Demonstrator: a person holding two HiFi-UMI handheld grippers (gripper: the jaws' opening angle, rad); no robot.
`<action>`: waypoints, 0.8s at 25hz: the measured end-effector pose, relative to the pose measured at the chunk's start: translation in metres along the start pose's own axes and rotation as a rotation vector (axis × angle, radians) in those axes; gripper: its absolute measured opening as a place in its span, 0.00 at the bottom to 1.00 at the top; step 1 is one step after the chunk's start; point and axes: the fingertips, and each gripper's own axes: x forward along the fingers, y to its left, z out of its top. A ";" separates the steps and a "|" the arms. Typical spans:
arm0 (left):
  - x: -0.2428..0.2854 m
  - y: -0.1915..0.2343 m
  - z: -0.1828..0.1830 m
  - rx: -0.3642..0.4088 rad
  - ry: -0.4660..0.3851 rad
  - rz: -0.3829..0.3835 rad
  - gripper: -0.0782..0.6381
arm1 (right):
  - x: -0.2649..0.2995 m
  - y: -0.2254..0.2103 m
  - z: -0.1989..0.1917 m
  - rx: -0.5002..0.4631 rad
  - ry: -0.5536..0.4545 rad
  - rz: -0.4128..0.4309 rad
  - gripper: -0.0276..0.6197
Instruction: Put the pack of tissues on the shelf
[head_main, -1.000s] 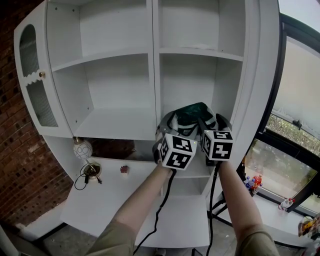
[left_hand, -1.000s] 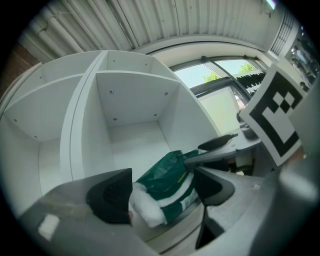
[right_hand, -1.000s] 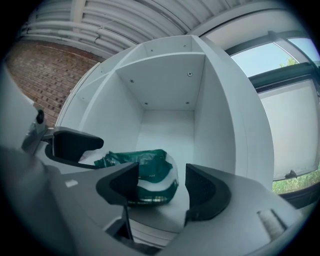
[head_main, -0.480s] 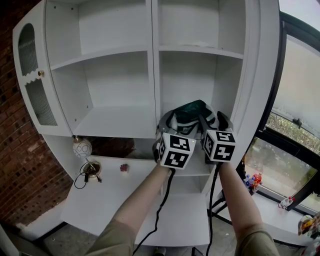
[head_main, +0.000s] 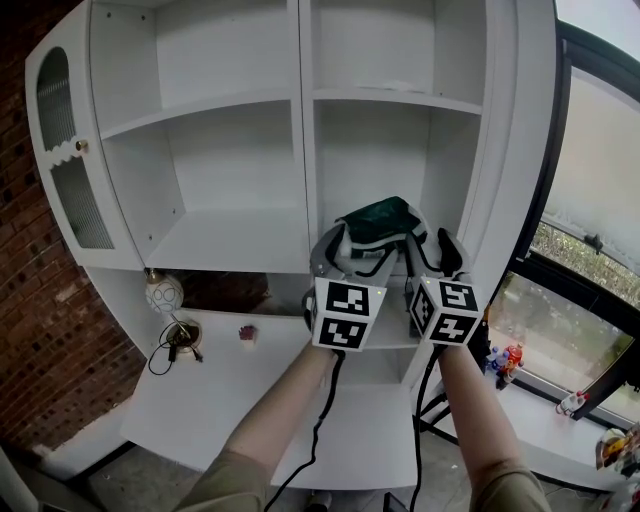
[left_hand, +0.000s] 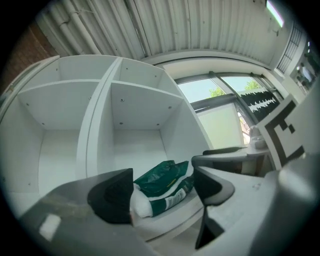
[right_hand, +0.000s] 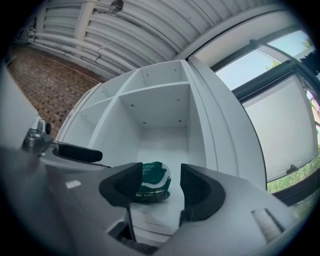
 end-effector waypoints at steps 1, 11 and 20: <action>-0.005 -0.001 0.001 -0.009 -0.012 0.004 0.66 | -0.006 0.000 0.001 -0.005 -0.008 -0.003 0.40; -0.060 -0.016 -0.017 -0.071 -0.033 0.030 0.64 | -0.073 0.009 -0.026 -0.033 0.043 0.009 0.33; -0.098 -0.033 -0.048 -0.102 -0.003 0.057 0.53 | -0.120 0.024 -0.057 0.008 0.076 0.036 0.28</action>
